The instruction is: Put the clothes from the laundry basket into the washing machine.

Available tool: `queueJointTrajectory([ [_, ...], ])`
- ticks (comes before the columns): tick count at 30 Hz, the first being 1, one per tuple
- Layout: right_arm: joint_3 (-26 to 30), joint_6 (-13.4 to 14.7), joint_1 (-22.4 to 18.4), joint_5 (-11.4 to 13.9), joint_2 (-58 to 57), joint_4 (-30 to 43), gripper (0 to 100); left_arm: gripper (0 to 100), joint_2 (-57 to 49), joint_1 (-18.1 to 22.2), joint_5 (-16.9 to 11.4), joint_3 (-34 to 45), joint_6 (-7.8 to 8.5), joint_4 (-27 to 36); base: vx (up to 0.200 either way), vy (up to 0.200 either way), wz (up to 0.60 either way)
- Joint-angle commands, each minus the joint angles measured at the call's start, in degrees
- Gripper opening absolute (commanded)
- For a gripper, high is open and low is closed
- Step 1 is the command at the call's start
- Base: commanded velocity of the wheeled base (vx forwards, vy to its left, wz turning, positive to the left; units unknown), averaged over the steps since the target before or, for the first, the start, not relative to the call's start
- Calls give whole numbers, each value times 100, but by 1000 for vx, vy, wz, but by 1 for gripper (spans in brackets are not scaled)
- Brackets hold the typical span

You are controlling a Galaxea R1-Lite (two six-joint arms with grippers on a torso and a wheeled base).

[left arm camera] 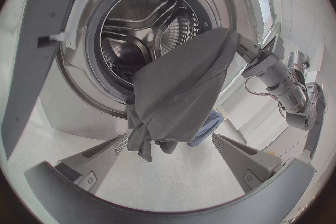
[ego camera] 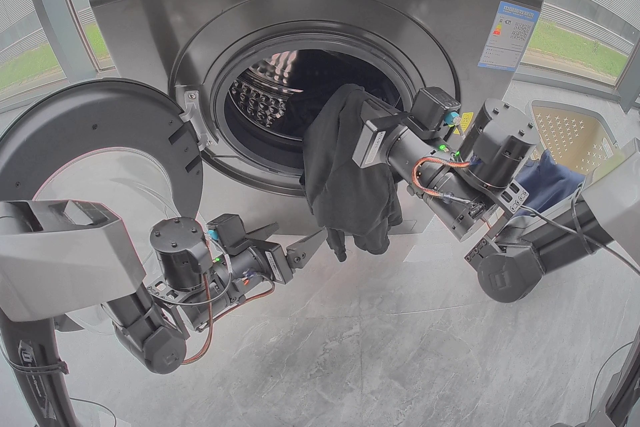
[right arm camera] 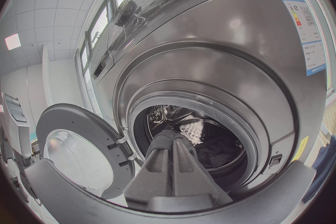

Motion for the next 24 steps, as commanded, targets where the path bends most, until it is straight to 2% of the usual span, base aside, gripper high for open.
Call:
queueJointTrajectory([
  [1, 1, -7, 22, -1, 1, -2, 0, 100, 427, -18, -210, -388, -262, 3, 0, 0, 0],
  [4, 9, -7, 22, -1, 1, -2, 0, 100, 541, -9, -386, -546, -447, 3, 0, 0, 0],
  [6, 9, -7, 22, -1, 1, -2, 0, 100, 541, -9, -386, -546, -447, 3, 0, 0, 0],
  [7, 9, -7, 31, -1, 1, -2, 0, 100, 735, 8, -430, -713, -526, 3, 0, 0, 0],
  [16, 18, -7, 58, -1, 1, -2, 0, 100, 1113, 149, -430, -1258, -552, 3, 0, 0, 0],
  [19, 27, -7, 75, -1, 1, -2, 0, 100, 1165, 158, -421, -1460, -675, 30, 0, 0, 0],
  [24, 45, 2, 84, -1, 1, -2, 0, 100, 1324, 149, -403, -1662, -702, 39, 0, 0, 0],
])
